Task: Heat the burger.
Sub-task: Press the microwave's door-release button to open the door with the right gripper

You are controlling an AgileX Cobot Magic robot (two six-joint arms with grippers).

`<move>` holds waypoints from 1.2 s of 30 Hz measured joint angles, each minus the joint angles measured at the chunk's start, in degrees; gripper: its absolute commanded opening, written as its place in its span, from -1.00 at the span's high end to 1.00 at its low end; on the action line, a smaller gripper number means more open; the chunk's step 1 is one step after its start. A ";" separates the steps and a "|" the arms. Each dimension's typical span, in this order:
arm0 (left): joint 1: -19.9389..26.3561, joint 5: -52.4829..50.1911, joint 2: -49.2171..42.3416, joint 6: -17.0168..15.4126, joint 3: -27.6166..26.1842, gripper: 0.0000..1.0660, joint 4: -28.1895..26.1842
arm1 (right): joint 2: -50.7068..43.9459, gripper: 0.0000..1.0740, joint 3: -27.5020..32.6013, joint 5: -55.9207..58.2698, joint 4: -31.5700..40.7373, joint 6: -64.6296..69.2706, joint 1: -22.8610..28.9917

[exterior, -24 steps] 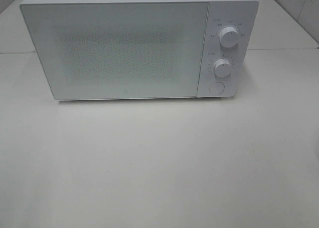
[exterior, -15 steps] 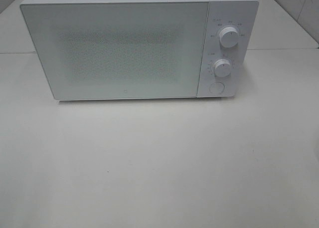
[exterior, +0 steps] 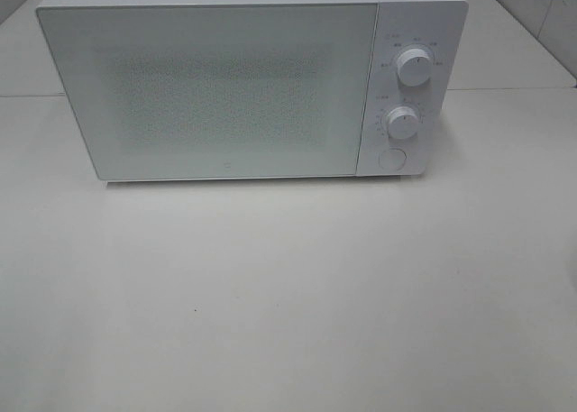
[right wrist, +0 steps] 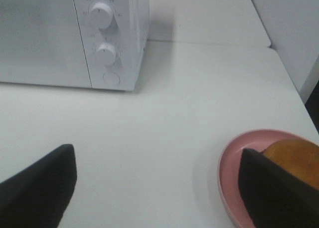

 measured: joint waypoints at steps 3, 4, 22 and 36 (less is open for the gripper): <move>0.00 0.00 0.00 0.00 0.00 -0.92 0.00 | 1.26 -0.57 -0.34 -2.69 0.00 0.00 0.00; 0.00 0.00 0.00 0.00 0.00 -0.92 0.00 | 2.06 -0.56 -0.29 -3.67 0.00 0.00 0.00; 0.00 0.00 0.00 0.00 0.00 -0.92 0.00 | 25.55 -0.53 -0.29 -29.45 0.00 0.00 0.00; 0.00 0.00 0.00 0.00 0.00 -0.92 0.00 | 44.63 -0.49 -0.29 -54.77 -0.34 -1.60 0.00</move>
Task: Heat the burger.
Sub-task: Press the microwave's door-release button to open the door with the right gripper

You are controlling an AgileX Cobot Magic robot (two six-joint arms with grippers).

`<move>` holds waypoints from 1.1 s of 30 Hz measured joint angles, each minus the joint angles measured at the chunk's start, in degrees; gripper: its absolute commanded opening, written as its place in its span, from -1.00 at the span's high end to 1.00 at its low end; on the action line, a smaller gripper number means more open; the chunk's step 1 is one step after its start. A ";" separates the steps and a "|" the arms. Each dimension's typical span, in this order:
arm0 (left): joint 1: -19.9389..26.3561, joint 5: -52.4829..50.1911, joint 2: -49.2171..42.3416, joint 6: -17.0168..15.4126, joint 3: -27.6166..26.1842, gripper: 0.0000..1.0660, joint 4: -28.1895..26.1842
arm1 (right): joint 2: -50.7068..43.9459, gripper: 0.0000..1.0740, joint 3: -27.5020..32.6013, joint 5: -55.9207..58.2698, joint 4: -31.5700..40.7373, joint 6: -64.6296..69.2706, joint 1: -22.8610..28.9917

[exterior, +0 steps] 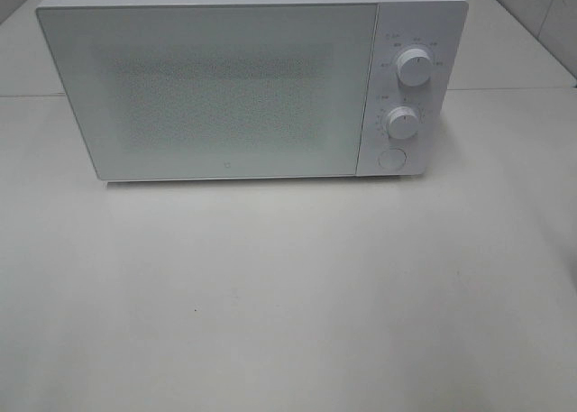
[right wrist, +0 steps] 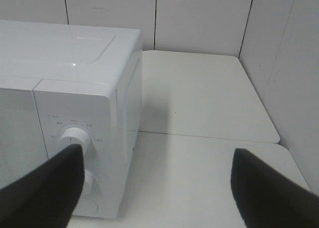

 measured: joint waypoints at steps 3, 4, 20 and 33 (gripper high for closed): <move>0.00 0.00 0.00 0.00 0.00 -0.92 0.00 | 3.21 -0.49 0.00 -3.44 0.00 0.00 0.00; 0.00 0.00 0.00 0.00 0.00 -0.92 0.00 | 5.21 -0.49 0.52 -6.53 -0.06 0.00 0.00; 0.00 0.00 0.00 0.00 0.00 -0.92 0.00 | 14.84 -0.44 10.60 -23.49 5.21 5.21 10.20; 0.00 0.00 0.00 0.00 0.00 -0.92 0.00 | 25.78 -0.34 11.00 -32.49 8.65 26.53 18.28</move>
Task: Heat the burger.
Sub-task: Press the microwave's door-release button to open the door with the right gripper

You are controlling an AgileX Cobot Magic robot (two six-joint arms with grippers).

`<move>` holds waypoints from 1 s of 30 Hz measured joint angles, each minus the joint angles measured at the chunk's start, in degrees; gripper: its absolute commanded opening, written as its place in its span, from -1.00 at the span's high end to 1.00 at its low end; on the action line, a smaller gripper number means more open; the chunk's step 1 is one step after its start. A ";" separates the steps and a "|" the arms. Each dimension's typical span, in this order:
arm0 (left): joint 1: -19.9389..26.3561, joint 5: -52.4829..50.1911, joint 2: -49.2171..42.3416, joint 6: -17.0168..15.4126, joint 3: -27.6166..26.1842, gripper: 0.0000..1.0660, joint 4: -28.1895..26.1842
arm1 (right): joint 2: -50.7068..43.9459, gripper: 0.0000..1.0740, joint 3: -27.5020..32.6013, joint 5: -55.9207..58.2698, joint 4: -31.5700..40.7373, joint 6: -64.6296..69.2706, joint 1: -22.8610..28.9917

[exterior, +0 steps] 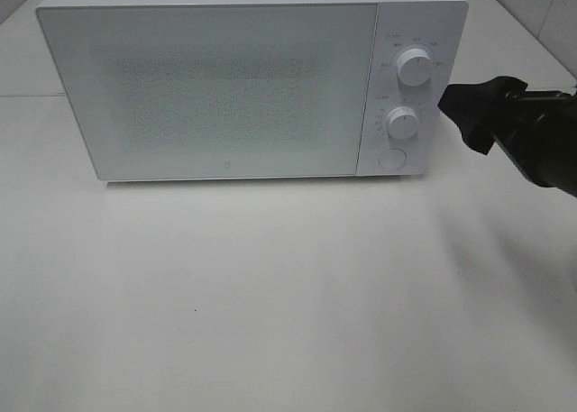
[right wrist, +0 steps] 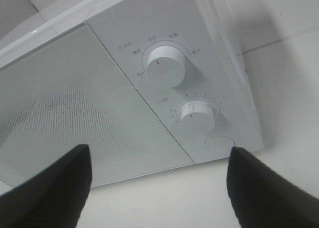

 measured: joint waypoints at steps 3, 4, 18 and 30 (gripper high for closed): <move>0.00 0.00 0.00 0.00 0.00 -0.92 0.00 | 1.83 -0.18 0.00 -0.74 0.23 12.83 0.06; 0.00 0.00 0.00 0.00 0.00 -0.92 0.00 | 2.81 -0.02 0.00 -1.20 0.23 21.31 0.06; 0.00 0.00 0.00 0.00 0.00 -0.92 0.00 | 11.57 1.00 -0.11 -2.46 0.23 54.77 0.06; 0.00 0.00 0.00 0.00 0.00 -0.92 0.00 | 23.09 1.00 -2.64 -9.63 1.15 59.42 0.06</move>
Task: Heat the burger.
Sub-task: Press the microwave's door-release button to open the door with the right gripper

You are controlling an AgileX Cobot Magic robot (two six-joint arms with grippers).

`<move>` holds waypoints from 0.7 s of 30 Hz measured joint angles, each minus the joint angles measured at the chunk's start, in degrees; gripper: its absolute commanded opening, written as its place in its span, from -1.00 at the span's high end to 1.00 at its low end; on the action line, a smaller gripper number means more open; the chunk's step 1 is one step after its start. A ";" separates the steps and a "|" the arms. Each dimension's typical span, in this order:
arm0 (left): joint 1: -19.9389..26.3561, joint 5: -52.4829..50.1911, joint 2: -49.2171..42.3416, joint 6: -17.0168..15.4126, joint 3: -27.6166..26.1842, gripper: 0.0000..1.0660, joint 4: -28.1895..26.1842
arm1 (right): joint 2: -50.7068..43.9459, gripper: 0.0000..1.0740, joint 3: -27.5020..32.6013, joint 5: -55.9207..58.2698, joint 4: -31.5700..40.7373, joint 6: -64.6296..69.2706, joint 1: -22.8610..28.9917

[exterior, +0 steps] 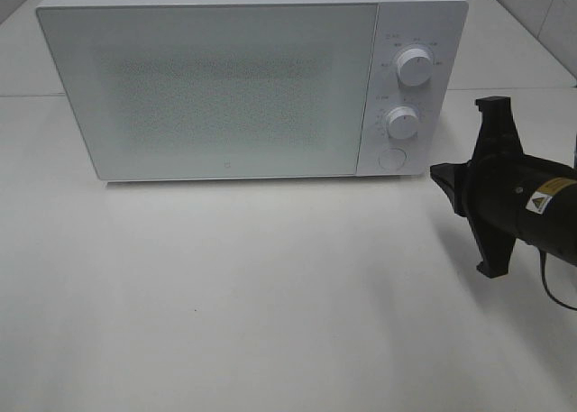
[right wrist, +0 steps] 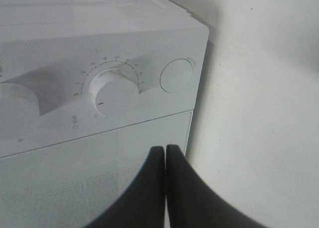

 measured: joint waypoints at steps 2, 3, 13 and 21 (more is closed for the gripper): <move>0.00 0.00 0.00 0.00 0.00 -0.92 0.00 | 3.32 1.00 -2.46 -1.38 0.11 0.34 0.00; 0.00 0.00 0.00 0.00 0.00 -0.92 0.00 | 3.32 1.00 -2.46 -1.38 0.11 0.34 0.00; 0.00 0.00 0.00 0.00 0.00 -0.92 0.00 | 15.18 1.00 -11.17 -3.04 -0.46 1.15 -1.20; 0.00 0.00 0.00 0.00 0.00 -0.92 0.00 | 20.05 1.00 -16.10 -3.72 -1.26 1.26 -3.44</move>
